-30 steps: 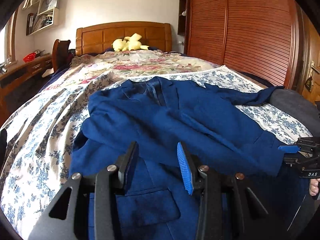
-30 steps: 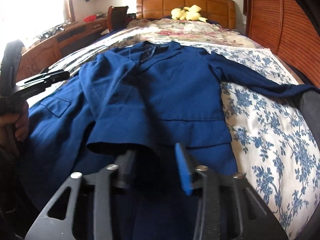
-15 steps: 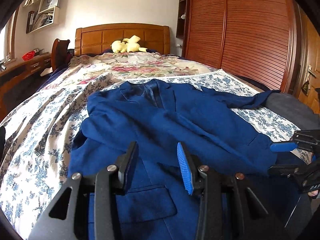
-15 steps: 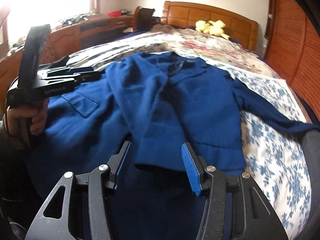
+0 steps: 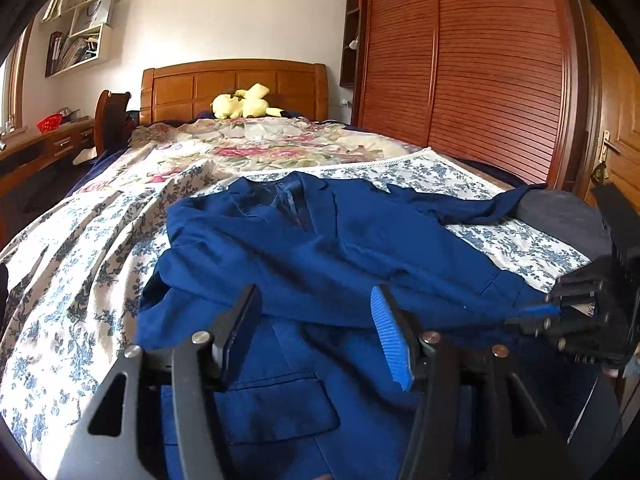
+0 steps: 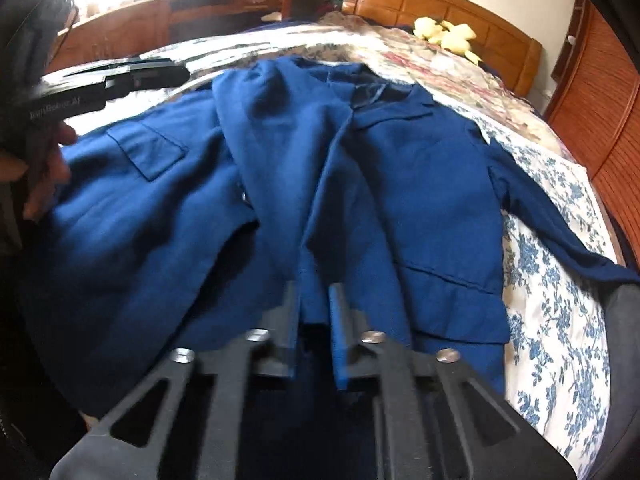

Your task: Fold large clothes

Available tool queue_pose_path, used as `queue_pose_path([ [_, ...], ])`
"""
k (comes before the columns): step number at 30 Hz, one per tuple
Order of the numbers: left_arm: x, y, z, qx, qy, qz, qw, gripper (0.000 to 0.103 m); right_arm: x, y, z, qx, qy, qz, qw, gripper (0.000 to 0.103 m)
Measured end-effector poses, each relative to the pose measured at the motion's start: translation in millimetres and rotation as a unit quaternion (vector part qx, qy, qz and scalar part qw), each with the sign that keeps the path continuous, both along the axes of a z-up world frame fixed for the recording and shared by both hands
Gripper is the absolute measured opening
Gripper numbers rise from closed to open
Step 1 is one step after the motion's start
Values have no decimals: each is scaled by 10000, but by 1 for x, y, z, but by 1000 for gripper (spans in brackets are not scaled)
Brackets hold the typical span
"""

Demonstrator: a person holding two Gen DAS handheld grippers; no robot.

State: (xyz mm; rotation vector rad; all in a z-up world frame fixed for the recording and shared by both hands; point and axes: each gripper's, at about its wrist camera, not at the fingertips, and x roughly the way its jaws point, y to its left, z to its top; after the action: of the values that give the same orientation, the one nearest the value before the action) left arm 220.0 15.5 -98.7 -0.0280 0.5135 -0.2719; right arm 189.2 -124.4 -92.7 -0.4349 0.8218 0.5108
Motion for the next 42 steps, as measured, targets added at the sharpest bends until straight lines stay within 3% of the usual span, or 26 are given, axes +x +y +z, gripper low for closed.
queue_pose_path([
  [9,2,-12,-3,105,13,-71,9999,57,25,-34,39,597,-144,-453,9971,5],
  [15,4,-21,-2,62,30,-193,9998,57,45,-53,44,276,-494,-1035,9930,5],
  [18,4,-25,-3,41,38,-224,9997,57,52,-63,43,147,-658,-1338,9887,16],
  [20,5,-26,-4,23,54,-243,9997,57,53,-68,41,248,-611,-1375,9883,33],
  [22,5,-28,-6,12,84,-263,9996,57,54,-68,36,372,-511,-1308,9894,37],
  [32,8,-31,-12,26,177,-249,9995,57,75,-63,-17,385,334,-1113,9925,39],
  [34,9,-31,-12,34,186,-246,9995,57,79,-66,-25,489,502,-1096,9915,44],
  [42,10,-33,-15,92,209,-247,9994,57,73,-63,-18,360,418,-1050,9929,45],
])
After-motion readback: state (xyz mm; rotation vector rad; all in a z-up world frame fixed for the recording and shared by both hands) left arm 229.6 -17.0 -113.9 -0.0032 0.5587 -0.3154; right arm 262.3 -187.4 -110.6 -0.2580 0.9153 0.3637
